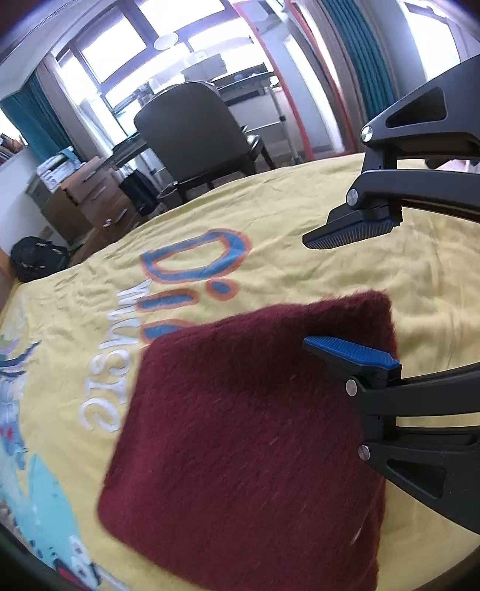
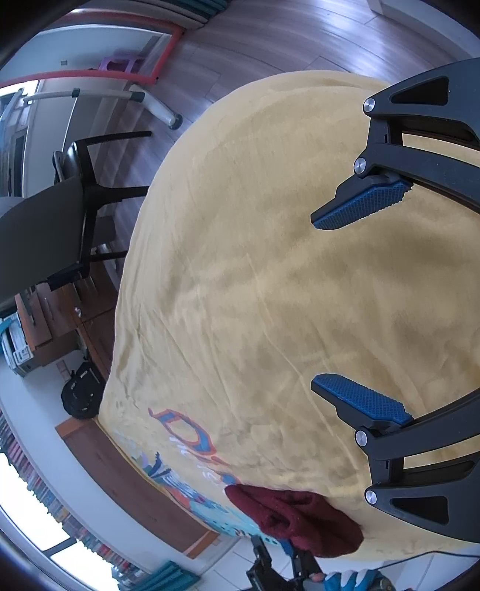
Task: Fold small clothes
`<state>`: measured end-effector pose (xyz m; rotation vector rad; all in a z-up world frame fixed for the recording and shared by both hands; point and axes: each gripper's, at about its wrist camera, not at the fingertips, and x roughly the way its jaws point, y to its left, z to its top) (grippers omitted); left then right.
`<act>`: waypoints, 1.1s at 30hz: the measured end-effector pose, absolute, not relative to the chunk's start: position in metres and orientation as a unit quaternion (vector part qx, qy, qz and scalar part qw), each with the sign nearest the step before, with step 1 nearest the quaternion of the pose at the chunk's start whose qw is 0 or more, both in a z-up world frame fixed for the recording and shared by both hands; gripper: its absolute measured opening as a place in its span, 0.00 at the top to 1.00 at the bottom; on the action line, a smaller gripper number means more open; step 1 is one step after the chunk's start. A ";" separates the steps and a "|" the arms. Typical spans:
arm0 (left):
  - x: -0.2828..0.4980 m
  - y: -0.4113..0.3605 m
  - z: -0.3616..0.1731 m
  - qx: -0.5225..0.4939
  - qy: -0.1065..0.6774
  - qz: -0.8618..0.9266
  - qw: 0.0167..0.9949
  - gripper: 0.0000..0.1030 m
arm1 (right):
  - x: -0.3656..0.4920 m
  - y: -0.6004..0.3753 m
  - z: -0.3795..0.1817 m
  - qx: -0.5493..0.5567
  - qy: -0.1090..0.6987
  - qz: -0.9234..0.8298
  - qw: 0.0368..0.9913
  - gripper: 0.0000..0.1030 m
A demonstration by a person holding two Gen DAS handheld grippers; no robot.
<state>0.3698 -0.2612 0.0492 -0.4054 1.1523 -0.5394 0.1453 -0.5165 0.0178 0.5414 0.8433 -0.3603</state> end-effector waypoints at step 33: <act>0.278 -0.128 0.080 -0.091 0.507 -0.245 0.821 0.55 | 0.190 -0.413 0.076 0.196 0.394 -0.092 0.893 0.21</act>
